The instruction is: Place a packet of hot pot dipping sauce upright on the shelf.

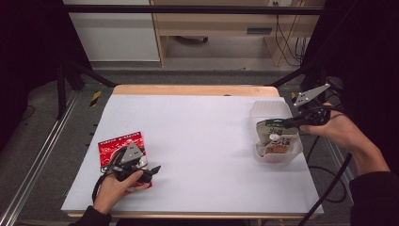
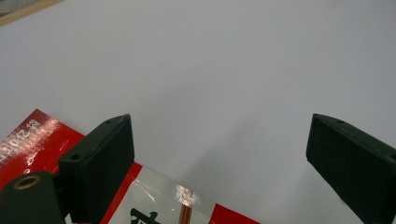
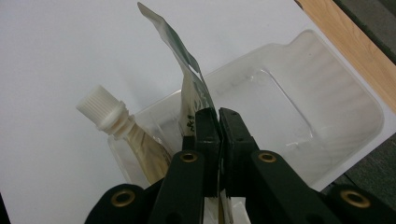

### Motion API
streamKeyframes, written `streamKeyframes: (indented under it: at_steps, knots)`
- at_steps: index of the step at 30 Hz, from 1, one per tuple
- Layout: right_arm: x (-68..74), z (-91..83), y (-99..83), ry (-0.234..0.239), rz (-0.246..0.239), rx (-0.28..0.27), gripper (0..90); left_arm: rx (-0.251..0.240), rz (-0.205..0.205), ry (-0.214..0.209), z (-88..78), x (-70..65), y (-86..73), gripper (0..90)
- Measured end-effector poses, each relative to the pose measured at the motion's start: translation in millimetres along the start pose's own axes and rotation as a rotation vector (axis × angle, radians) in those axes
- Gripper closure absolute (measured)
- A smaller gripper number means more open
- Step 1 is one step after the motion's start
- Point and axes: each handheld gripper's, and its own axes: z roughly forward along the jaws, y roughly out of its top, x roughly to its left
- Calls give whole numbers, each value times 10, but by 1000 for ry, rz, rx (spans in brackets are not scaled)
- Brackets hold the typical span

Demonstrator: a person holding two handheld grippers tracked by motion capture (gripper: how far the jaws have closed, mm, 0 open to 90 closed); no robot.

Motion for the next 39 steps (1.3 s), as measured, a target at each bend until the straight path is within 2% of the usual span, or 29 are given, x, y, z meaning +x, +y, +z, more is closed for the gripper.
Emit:
streamKeyframes:
  at_steps: [5,8,14,19,22,24,27,34,39]
  knots:
    - [8,-19,-40,-13,5,14,835,2,1,-1,-3,1,-1,75]
    - [16,-20,-60,-27,11,27,766,3,1,-1,-6,6,-1,75]
    - [77,-91,-31,-70,8,-16,526,3,3,2,-17,16,-1,75]
    - [206,-205,70,-144,-21,-90,337,-1,-2,6,-28,32,-1,75]
    - [324,-265,166,-173,-43,-118,269,-3,-3,8,-31,37,-1,75]
    - [416,-288,237,-199,-50,-131,249,-3,-4,8,-36,40,0,75]
    - [580,-304,338,-213,-79,-169,224,-3,-3,8,-45,47,2,75]
    - [959,-214,517,-206,-116,-205,169,-5,-8,11,-64,76,-1,75]
    - [1229,-110,601,-198,-115,-246,138,-6,-14,14,-85,98,-1,75]
